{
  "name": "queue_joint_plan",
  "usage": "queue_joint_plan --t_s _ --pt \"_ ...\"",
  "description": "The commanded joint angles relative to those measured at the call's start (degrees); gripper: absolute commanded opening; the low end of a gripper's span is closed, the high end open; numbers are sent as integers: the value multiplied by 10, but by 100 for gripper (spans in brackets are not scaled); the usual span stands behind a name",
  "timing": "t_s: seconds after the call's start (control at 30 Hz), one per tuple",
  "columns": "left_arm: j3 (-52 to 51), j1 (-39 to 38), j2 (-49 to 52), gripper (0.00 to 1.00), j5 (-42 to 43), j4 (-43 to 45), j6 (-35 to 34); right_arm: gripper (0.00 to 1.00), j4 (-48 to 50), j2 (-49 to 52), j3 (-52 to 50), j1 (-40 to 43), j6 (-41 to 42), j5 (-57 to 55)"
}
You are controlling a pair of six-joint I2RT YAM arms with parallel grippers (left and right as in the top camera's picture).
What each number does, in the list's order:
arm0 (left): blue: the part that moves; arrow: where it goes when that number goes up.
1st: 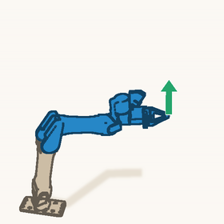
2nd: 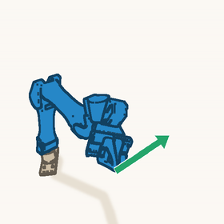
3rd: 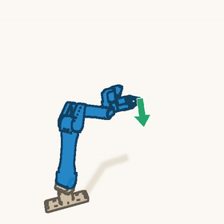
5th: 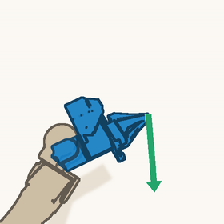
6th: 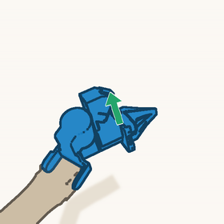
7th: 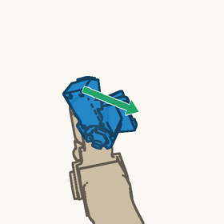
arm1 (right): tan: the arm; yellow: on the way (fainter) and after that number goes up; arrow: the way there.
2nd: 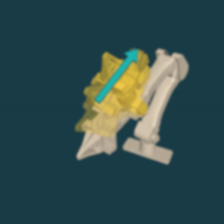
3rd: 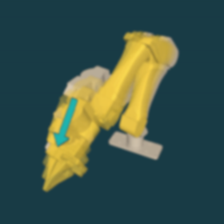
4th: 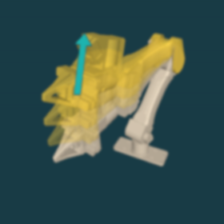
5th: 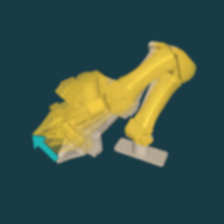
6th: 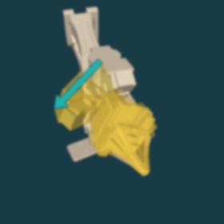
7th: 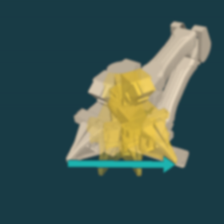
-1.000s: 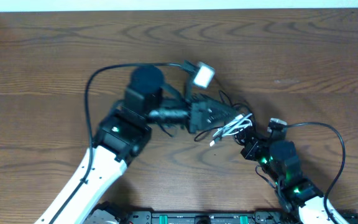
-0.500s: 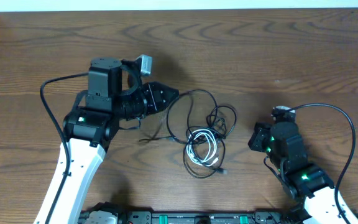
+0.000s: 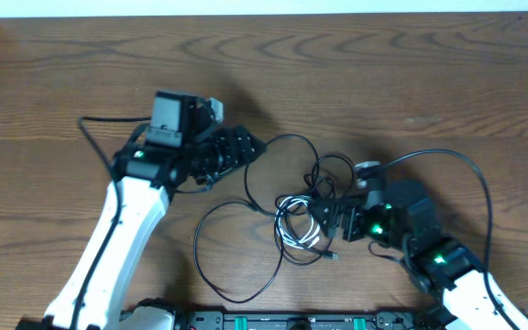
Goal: Untangle cables
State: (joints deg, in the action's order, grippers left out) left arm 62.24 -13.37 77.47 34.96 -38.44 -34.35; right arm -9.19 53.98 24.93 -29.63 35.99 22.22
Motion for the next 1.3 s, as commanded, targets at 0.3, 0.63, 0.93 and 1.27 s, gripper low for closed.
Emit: queue_joint_plan --t_s 0.3,0.63,0.93,1.27 --pt "-2 -68 151 76 -12 4 -75 83 -3 153 9 -71 181 -20" --pt "-2 -114 252 37 -12 31 -108 40 110 237 9 -72 197 -51" --pt "-2 -161 262 93 -12 128 -107 1 124 237 9 -72 141 -40" --pt "-2 -226 262 70 -92 220 -103 1 133 237 9 -72 -5 83"
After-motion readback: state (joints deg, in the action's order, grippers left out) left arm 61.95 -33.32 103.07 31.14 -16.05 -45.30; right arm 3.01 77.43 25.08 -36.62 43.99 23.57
